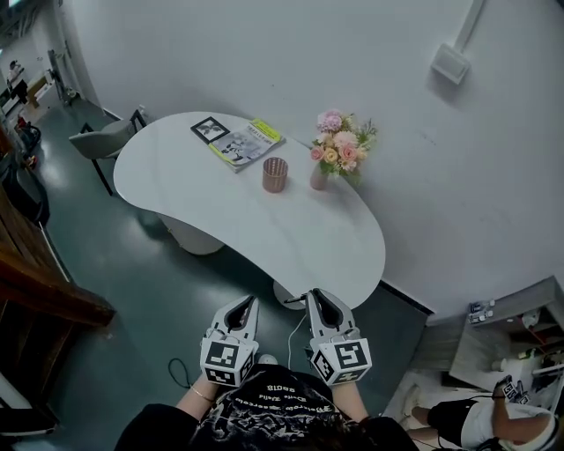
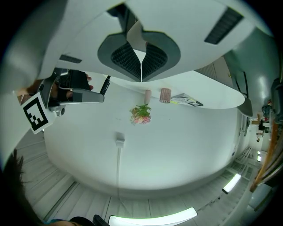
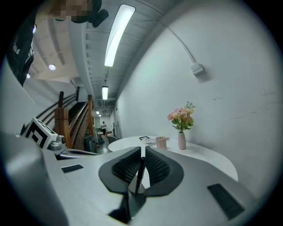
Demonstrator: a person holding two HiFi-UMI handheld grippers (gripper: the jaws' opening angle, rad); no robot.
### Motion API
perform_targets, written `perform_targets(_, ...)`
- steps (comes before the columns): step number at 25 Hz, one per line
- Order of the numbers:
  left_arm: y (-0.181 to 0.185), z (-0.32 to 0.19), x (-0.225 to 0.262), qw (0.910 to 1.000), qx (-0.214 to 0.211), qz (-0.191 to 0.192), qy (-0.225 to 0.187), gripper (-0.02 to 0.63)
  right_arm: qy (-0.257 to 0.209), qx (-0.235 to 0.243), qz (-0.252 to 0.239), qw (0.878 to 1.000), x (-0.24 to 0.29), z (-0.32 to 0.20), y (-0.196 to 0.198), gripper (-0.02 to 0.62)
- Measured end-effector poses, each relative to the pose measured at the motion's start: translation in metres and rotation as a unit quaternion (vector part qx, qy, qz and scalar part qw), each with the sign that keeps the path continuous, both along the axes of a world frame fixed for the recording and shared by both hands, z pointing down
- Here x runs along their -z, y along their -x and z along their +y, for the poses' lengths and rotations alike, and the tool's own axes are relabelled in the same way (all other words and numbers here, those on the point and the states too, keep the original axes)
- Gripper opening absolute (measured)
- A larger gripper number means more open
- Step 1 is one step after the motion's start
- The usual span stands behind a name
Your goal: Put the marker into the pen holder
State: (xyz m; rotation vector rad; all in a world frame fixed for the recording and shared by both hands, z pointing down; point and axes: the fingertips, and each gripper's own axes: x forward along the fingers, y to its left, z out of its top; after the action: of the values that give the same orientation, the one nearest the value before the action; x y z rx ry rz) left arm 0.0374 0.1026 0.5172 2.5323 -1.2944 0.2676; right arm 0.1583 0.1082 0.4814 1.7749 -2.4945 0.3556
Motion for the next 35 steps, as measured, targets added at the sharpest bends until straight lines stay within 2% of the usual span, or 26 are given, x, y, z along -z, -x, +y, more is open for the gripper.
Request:
perform_targets(12,0.009,-0.103,0.001,0.9976,-0.069,0.004,0.007,0.026,-0.008,-0.054,0.016,0.998,0.015,-0.099,0.019,0.054)
perform_targets(19,0.029,-0.168,0.000,0.9957,-0.091,0.008,0.009,0.026,-0.006,-0.089,0.024,0.996,0.018,-0.153,0.034,0.054)
perform_targets(26,0.056,-0.222,0.007,0.9945,-0.105,0.009,0.000,0.026,-0.012,-0.124,0.021,0.992,0.026,-0.199,0.050,0.054)
perform_targets(35,0.075,-0.255,0.008,0.9959,-0.091,0.003,0.001,0.026,-0.020,-0.124,0.020,0.992,0.037,-0.239,0.062,0.054)
